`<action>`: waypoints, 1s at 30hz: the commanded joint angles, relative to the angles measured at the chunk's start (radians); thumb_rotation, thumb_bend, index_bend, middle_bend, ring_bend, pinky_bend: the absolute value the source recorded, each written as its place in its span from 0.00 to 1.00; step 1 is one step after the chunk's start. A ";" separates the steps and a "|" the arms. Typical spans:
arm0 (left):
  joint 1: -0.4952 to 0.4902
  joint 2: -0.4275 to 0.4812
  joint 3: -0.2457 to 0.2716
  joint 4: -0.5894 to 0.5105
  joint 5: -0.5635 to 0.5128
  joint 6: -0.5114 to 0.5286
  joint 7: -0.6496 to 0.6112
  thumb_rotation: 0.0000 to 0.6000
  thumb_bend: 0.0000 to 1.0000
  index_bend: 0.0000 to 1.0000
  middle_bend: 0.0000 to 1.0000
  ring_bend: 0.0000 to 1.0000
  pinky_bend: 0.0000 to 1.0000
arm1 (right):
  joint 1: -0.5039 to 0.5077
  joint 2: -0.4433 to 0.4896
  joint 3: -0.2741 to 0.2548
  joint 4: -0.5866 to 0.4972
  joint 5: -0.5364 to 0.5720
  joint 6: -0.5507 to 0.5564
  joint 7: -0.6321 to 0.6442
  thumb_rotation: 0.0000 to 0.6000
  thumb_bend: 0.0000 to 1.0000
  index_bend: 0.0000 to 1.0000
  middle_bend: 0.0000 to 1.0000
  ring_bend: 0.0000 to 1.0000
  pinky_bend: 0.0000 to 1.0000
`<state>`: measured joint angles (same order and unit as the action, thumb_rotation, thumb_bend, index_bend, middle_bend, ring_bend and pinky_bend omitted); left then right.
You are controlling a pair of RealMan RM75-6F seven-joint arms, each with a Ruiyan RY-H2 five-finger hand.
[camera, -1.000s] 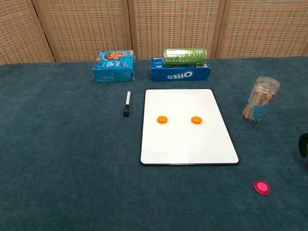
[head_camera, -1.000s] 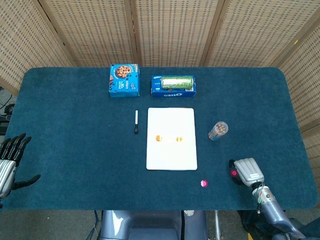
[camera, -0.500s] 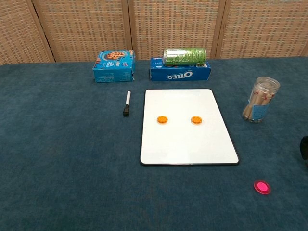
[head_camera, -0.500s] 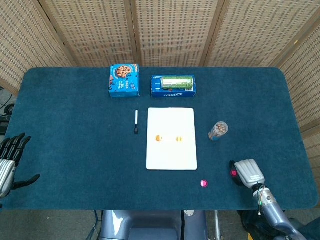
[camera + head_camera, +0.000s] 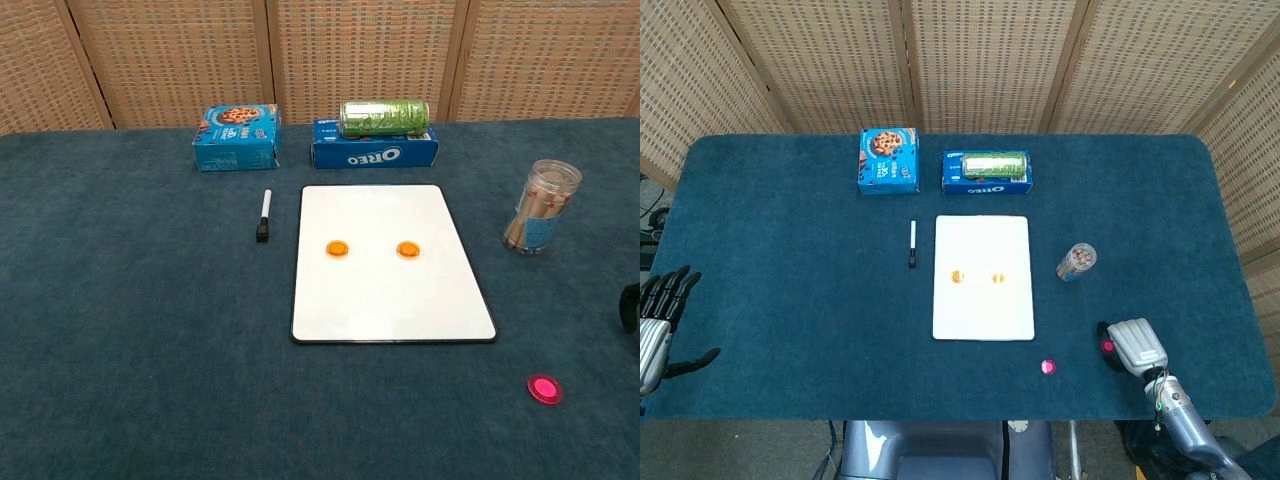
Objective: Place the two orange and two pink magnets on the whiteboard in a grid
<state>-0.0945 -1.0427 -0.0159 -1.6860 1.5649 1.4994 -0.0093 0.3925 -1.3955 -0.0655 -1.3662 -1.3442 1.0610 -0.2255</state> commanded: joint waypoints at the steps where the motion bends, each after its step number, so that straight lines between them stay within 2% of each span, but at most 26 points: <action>1: -0.001 0.000 0.000 0.000 -0.001 -0.002 0.001 1.00 0.00 0.00 0.00 0.00 0.00 | -0.002 -0.001 0.002 0.004 -0.002 -0.003 0.002 1.00 0.35 0.39 0.97 0.94 1.00; 13: -0.002 -0.003 -0.001 0.000 -0.004 -0.005 0.009 1.00 0.00 0.00 0.00 0.00 0.00 | -0.012 -0.006 0.010 0.034 -0.010 -0.021 0.022 1.00 0.35 0.40 0.97 0.94 1.00; 24: -0.002 -0.004 -0.001 -0.001 -0.006 -0.007 0.011 1.00 0.00 0.00 0.00 0.00 0.00 | -0.019 -0.019 0.019 0.054 -0.021 -0.027 0.050 1.00 0.36 0.53 0.97 0.94 1.00; 30: -0.002 -0.003 -0.001 -0.001 -0.007 -0.007 0.009 1.00 0.00 0.00 0.00 0.00 0.00 | -0.020 -0.021 0.023 0.058 -0.021 -0.032 0.057 1.00 0.36 0.54 0.97 0.94 1.00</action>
<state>-0.0969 -1.0458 -0.0167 -1.6873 1.5583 1.4923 0.0000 0.3725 -1.4160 -0.0426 -1.3084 -1.3650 1.0295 -0.1687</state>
